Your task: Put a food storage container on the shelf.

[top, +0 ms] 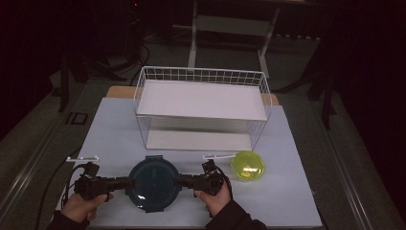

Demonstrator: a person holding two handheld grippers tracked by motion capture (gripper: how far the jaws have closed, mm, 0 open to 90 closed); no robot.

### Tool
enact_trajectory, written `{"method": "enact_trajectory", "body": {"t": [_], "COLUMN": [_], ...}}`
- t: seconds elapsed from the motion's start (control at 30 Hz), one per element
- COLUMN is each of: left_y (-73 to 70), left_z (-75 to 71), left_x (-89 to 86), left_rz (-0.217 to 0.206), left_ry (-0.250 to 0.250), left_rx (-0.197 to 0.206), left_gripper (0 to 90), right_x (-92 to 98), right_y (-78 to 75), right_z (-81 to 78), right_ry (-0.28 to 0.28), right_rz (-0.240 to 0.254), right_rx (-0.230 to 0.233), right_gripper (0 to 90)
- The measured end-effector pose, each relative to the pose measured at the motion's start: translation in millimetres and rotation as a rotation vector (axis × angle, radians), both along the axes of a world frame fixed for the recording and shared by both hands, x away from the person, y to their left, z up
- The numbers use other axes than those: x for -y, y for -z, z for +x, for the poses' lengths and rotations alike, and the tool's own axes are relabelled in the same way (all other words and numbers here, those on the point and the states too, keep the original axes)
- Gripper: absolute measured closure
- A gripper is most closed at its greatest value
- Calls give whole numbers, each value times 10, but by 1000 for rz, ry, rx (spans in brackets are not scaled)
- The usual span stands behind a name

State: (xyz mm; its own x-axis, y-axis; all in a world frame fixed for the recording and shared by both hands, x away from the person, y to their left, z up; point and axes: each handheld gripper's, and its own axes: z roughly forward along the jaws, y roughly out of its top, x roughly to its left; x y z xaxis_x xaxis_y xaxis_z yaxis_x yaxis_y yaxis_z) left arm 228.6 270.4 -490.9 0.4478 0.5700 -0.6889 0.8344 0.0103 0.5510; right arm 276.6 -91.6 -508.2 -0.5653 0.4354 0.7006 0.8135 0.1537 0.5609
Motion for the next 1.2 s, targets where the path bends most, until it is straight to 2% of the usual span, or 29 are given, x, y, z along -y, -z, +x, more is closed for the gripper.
{"method": "enact_trajectory", "body": {"t": [0.17, 0.5, 1.0, 1.2], "left_y": [-102, -388, -746, -955], "left_z": [26, 125, 307, 403], "left_x": [27, 141, 363, 438], "left_rz": [-11, -22, -50, -57], "left_ry": [3, 12, 33, 44], "left_rx": [19, 75, 116, 158], "left_gripper": [565, 566, 569, 571], "right_x": [35, 157, 408, 492], "right_y": [-104, -404, -790, -985], "right_z": [23, 87, 174, 236], "right_ry": [4, 20, 45, 58], "right_rz": [10, 23, 27, 41], "right_rx": [5, 51, 84, 109], "right_gripper": [558, 558, 559, 559]}}
